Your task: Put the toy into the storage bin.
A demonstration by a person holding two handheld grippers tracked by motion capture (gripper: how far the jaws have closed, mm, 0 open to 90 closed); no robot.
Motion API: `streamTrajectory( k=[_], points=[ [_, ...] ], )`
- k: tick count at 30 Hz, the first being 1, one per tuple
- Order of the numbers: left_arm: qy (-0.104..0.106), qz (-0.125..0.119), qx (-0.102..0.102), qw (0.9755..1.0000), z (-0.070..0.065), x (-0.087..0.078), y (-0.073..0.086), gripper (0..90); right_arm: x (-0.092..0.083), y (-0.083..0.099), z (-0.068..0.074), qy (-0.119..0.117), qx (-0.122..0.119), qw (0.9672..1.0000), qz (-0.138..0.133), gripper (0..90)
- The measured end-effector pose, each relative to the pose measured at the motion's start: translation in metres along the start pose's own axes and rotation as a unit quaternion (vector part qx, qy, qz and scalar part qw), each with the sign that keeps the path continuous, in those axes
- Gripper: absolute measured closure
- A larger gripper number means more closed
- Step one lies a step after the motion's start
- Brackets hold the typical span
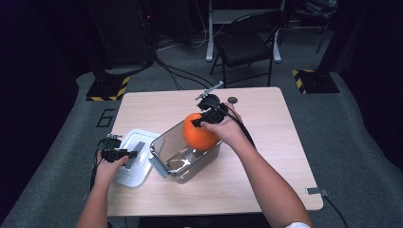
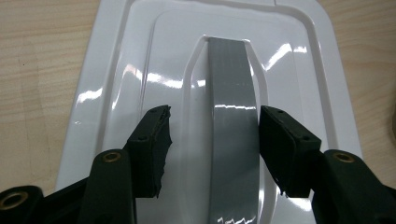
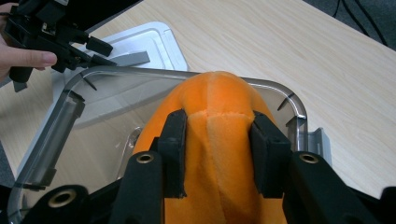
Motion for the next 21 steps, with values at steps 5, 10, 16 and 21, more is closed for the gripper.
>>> streamTrajectory(
  k=[5, 10, 16, 21],
  points=[
    [0.000, 0.000, 0.001, 1.0000, 0.000, 0.000, 0.000, 44.0, 0.011, 0.007, 0.001, 0.000, 0.000, 0.9999, 0.015, 60.6],
    [0.000, 0.000, 0.001, 1.0000, 0.000, 0.000, 0.000, 44.0, 0.019, 0.012, 0.000, -0.002, 0.005, 0.9998, 0.019, 60.4],
    [0.000, 0.001, -0.001, 1.0000, 0.000, 0.000, 0.000, 44.1, 0.026, 0.015, 0.000, 0.000, 0.007, 0.9998, 0.019, 60.1],
    [-0.004, 0.001, 0.005, 1.0000, 0.000, 0.000, 0.000, 44.0, 0.029, 0.019, -0.002, 0.001, 0.006, 0.9998, 0.019, 59.9]
  ],
)
Point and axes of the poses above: each handheld gripper's, and its own axes: x roughly forward along the jaws, y roughly out of its underside, z roughly to its left, the point moved 7 cm from there along x, roughly forward along the jaws, and after that the axes turned 2 degrees about -x, right-handed, at the moved point
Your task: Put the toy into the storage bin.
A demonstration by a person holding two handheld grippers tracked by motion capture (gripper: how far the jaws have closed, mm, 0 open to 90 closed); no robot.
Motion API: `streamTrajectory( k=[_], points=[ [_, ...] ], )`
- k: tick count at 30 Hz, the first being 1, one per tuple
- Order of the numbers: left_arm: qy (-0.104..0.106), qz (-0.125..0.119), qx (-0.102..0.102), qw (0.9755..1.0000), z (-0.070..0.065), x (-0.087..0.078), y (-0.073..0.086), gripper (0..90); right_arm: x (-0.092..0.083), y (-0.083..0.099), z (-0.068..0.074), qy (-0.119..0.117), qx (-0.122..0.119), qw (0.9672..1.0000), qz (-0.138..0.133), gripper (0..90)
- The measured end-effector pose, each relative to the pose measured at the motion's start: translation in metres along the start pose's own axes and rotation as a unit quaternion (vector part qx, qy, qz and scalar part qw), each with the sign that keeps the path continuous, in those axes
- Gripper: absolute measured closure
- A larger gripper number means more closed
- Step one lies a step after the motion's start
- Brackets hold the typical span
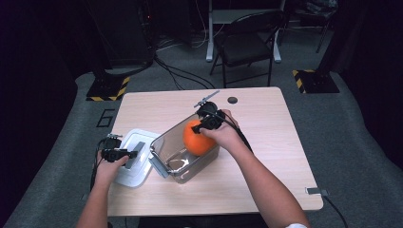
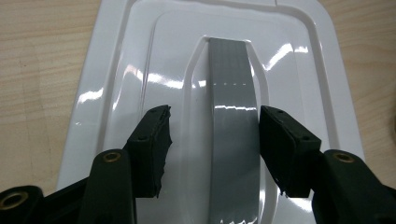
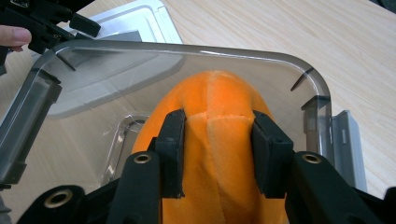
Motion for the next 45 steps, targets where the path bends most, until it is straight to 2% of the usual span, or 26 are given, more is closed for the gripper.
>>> streamTrajectory(
  k=[4, 8, 16, 19, 25, 45],
  points=[
    [0.000, 0.000, -0.001, 1.0000, 0.000, 0.000, 0.000, 44.0, 0.002, 0.004, 0.000, -0.002, 0.011, 0.9999, 0.006, 59.2],
    [0.000, -0.002, -0.002, 1.0000, 0.000, 0.000, 0.000, 43.9, 0.005, 0.007, -0.002, -0.005, 0.005, 0.9999, 0.007, 58.6],
    [0.000, -0.002, -0.002, 1.0000, 0.000, 0.001, 0.000, 43.9, 0.011, 0.016, -0.007, -0.003, 0.020, 0.9997, 0.015, 57.7],
    [0.000, -0.002, -0.002, 1.0000, 0.000, 0.001, 0.000, 43.9, 0.013, 0.017, -0.008, -0.003, 0.014, 0.9998, 0.015, 56.9],
    [0.000, -0.002, -0.001, 1.0000, 0.000, 0.000, 0.000, 43.9, 0.013, 0.018, -0.011, -0.008, 0.023, 0.9996, 0.014, 52.3],
    [0.000, -0.003, -0.002, 1.0000, -0.001, 0.001, 0.000, 43.8, 0.012, 0.015, -0.001, -0.011, 0.010, 0.9999, 0.006, 47.4]
  ],
)
Point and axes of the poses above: each handheld gripper's, and its own axes: x roughly forward along the jaws, y roughly out of its underside, z roughly to its left, the point moved 7 cm from there along x, roughly forward along the jaws, and after that the axes turned 2 degrees about -x, right-handed, at the moved point
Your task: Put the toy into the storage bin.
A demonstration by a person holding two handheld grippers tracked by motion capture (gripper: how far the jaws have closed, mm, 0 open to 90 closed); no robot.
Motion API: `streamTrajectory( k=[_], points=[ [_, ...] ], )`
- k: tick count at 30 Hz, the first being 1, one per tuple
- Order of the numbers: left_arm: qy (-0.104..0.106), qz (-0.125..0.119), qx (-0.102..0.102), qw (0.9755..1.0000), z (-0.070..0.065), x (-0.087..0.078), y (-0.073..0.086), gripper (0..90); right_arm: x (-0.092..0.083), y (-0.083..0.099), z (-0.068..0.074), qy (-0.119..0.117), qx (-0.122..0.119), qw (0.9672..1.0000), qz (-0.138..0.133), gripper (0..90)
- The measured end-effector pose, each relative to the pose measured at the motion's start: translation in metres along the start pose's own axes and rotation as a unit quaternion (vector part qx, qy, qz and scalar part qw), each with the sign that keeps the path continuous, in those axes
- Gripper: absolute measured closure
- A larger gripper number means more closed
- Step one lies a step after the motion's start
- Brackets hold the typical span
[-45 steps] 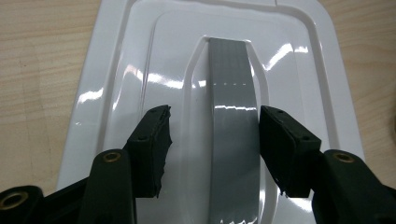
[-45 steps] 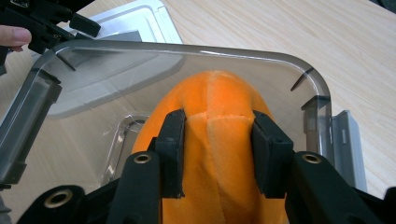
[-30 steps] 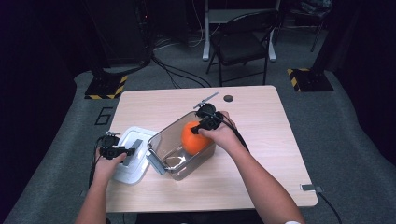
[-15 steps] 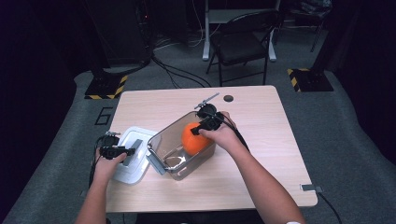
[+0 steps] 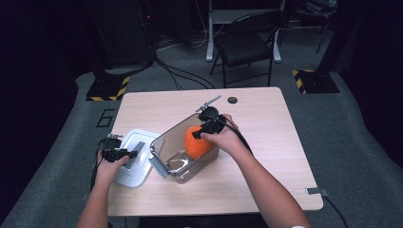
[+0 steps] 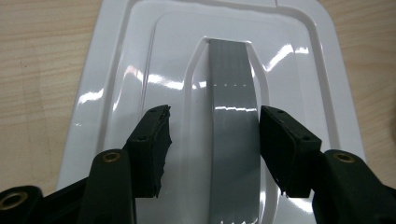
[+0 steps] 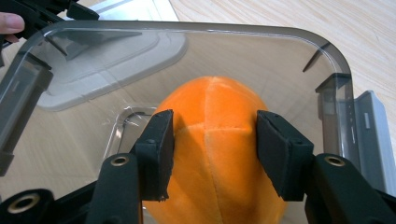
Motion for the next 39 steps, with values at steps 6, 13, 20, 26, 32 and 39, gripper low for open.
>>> streamTrajectory(
  k=[6, 13, 20, 26, 32, 39],
  points=[
    [0.000, 0.001, 0.004, 1.0000, 0.000, 0.000, 0.000, 43.8, 0.000, -0.002, 0.004, -0.006, -0.006, 1.0000, -0.002, 47.4],
    [0.001, 0.002, 0.004, 1.0000, 0.000, 0.000, 0.000, 43.8, 0.000, -0.002, 0.006, -0.007, -0.010, 0.9999, -0.001, 48.5],
    [0.000, 0.002, 0.006, 1.0000, 0.000, 0.000, 0.000, 43.8, -0.001, -0.002, 0.007, -0.008, -0.009, 0.9999, -0.003, 49.0],
    [0.000, 0.003, 0.006, 1.0000, -0.001, 0.000, 0.000, 43.7, -0.002, -0.004, 0.008, -0.010, -0.009, 0.9998, -0.013, 47.6],
    [0.002, -0.001, 0.004, 1.0000, -0.002, 0.001, 0.000, 43.7, -0.008, -0.005, 0.008, -0.008, -0.013, 0.9996, -0.024, 47.6],
    [0.002, -0.001, 0.007, 1.0000, -0.004, 0.001, 0.000, 43.7, -0.014, 0.000, 0.001, 0.002, -0.006, 0.9997, -0.025, 47.7]
  ],
)
Point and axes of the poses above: each handheld gripper's, and its own axes: x roughly forward along the jaws, y roughly out of its underside, z roughly to its left, the point moved 7 cm from there along x, roughly forward along the jaws, and after that the axes turned 2 degrees about -x, right-handed, at the moved point
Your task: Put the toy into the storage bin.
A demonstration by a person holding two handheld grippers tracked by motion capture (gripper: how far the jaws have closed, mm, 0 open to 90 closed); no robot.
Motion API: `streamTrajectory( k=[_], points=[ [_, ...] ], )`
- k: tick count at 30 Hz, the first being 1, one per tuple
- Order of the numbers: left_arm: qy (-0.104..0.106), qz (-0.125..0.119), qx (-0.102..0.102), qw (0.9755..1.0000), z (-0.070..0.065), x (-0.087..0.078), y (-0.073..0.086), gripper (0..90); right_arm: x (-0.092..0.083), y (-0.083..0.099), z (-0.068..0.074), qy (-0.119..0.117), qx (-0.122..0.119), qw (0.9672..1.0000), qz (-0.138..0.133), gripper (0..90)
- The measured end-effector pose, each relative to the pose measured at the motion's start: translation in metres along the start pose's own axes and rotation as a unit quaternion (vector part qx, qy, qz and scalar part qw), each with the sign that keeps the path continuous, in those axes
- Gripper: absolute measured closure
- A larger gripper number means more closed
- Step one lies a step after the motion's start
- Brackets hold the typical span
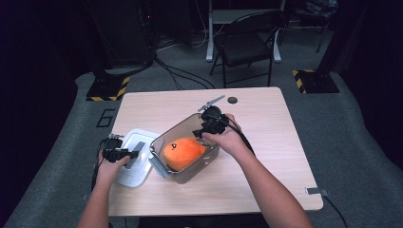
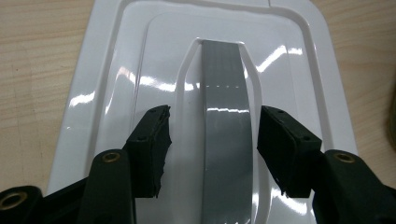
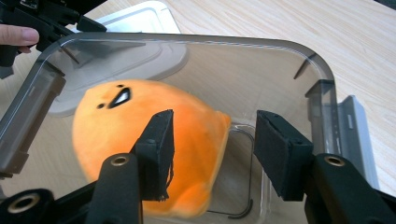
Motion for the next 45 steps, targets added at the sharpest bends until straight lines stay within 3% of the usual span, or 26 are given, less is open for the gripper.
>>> streamTrajectory(
  k=[17, 19, 28, 39, 45],
  points=[
    [0.004, -0.006, 0.000, 1.0000, -0.005, 0.001, -0.002, 44.2, -0.022, 0.009, -0.011, 0.018, 0.006, 0.9996, -0.020, 48.2],
    [0.005, -0.004, 0.010, 0.9999, -0.006, 0.001, -0.002, 44.2, -0.024, 0.010, -0.012, 0.019, 0.010, 0.9995, -0.024, 48.3],
    [0.003, 0.001, 0.018, 0.9998, -0.011, 0.006, -0.001, 44.6, -0.032, 0.013, -0.018, 0.025, 0.021, 0.9988, -0.035, 48.2],
    [-0.011, -0.002, 0.030, 0.9995, -0.011, 0.008, -0.001, 51.4, -0.036, 0.014, -0.020, 0.024, 0.031, 0.9983, -0.042, 48.3],
    [-0.020, -0.002, 0.037, 0.9991, -0.013, 0.009, -0.002, 59.7, -0.040, 0.016, -0.021, 0.030, 0.029, 0.9979, -0.050, 48.2]
  ],
)
Point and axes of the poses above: each handheld gripper's, and its own axes: x roughly forward along the jaws, y roughly out of its underside, z roughly to its left, the point moved 7 cm from there along x, roughly forward along the jaws, and after that the axes turned 2 degrees about -x, right-handed, at the moved point
